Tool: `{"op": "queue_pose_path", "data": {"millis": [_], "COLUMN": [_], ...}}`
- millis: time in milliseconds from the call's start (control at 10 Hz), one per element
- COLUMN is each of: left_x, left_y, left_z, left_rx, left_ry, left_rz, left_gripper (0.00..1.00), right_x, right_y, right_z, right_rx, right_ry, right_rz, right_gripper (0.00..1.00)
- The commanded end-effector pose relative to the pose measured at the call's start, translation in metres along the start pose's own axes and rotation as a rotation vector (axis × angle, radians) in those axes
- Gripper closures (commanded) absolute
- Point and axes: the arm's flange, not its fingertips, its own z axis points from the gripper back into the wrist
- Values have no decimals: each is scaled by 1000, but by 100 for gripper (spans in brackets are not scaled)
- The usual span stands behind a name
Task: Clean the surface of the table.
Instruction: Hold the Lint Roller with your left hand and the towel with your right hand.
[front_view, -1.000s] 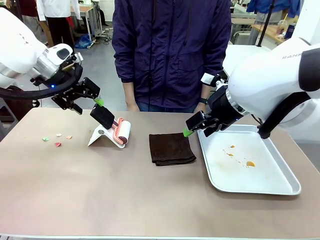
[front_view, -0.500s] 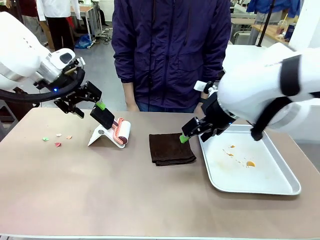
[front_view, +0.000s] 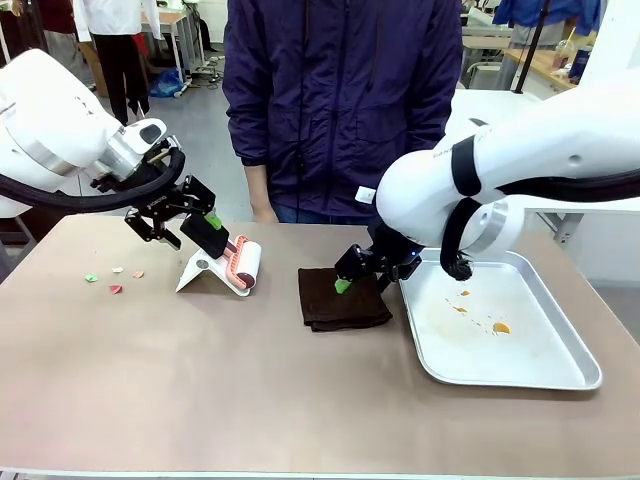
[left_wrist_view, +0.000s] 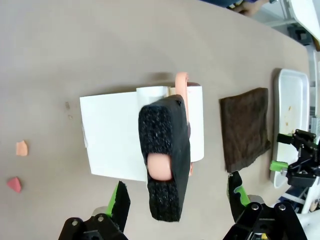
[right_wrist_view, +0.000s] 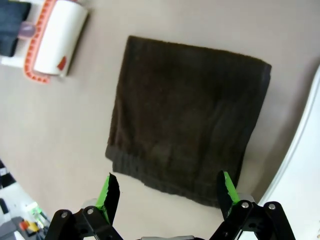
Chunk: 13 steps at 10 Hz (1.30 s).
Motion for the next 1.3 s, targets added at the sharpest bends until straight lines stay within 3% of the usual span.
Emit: {"op": "queue_pose_path", "data": {"millis": [0,700,1200], "left_x": [8,18,20], "left_y": [2,28,38], "left_z": [0,-6,-6], "left_rx": [-42,-84,-116], "left_ry": [2,32,29], "left_rz": [39,67,65], "left_gripper": [0,0,0], "right_x": [11,34,44], "right_y": [8,-4,-9], "right_z": [-1,-27,-42], "right_rx": [-72,-164,-221], "right_ry": [-12,-47,-20], "right_rz": [-61,-199,-259], "right_gripper": [0,0,0]}}
